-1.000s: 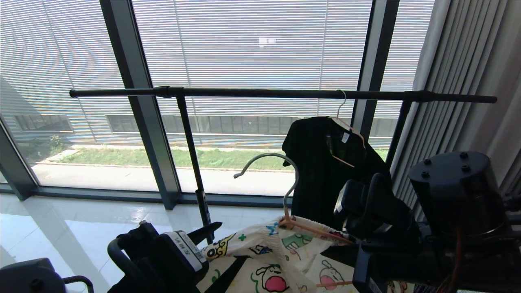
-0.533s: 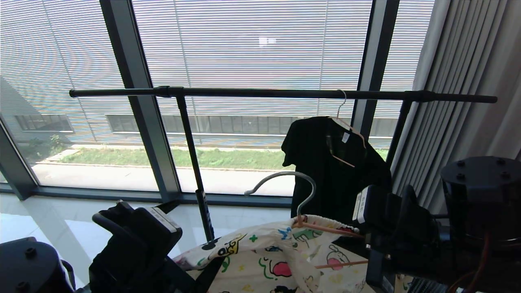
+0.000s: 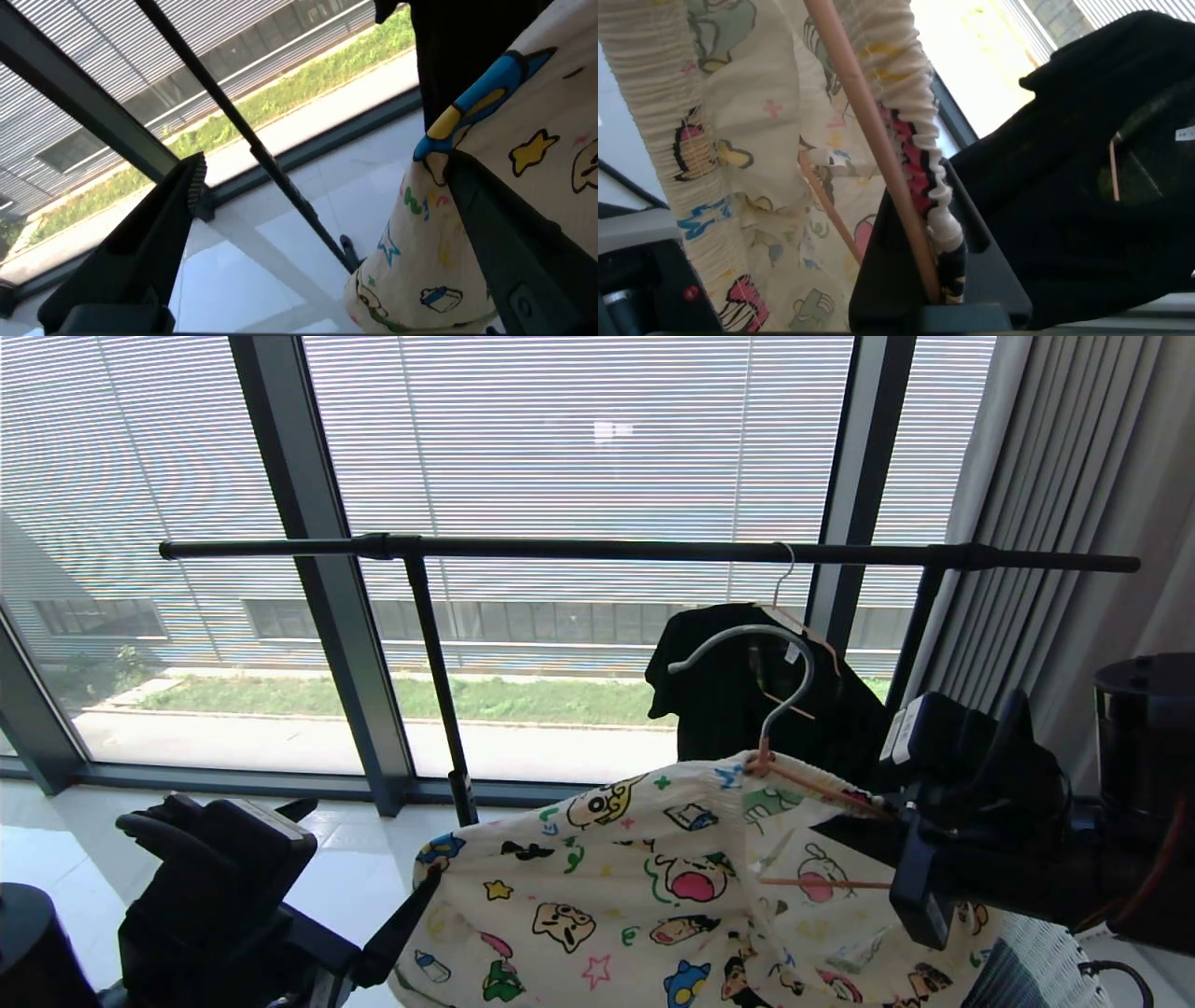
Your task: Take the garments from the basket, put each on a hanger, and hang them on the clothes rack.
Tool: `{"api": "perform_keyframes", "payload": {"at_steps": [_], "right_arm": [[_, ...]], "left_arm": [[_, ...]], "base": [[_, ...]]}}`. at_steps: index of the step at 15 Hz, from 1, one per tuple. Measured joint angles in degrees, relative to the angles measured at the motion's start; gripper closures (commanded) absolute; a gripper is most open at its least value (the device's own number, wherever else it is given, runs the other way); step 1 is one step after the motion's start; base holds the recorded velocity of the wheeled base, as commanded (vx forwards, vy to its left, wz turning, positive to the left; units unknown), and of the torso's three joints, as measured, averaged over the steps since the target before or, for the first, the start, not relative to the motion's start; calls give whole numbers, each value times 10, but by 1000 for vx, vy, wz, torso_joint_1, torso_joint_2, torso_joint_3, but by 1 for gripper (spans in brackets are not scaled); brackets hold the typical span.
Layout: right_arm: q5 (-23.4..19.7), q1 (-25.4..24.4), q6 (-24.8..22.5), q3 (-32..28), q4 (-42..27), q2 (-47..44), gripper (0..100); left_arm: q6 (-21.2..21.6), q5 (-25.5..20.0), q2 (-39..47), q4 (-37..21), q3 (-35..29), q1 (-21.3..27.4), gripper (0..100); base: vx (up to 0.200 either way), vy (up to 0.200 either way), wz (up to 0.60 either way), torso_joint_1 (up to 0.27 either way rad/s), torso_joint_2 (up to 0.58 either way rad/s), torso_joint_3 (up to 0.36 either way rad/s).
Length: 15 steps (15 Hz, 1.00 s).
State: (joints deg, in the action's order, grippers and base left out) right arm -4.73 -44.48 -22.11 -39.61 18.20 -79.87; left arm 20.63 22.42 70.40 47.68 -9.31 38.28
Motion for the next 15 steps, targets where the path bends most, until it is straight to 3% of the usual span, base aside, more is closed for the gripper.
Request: {"api": "perform_keyframes", "payload": {"at_steps": [1,4,10,12,13,15], "right_arm": [[0,5,0,0,0,3,100],[0,12,1,-2,0,8,100],[-38,12,1,-2,7,26,100],[-39,10,1,-1,7,34,100],[-39,9,1,-1,7,36,100],[-39,9,1,-1,7,38,100]], "left_arm": [[-1,-18,-3,0,0,-4,0],[-2,-131,-23,0,3,-11,0],[-8,-154,-1,-2,19,-52,0],[-17,-181,10,-2,22,-56,0],[-20,-184,14,-1,25,-57,100],[-21,-185,17,-2,30,-57,100]], "base": [[0,0,0,0,0,0],[0,0,0,0,0,0],[0,0,0,0,0,0],[0,0,0,0,0,0],[0,0,0,0,0,0],[0,0,0,0,0,0]]}}
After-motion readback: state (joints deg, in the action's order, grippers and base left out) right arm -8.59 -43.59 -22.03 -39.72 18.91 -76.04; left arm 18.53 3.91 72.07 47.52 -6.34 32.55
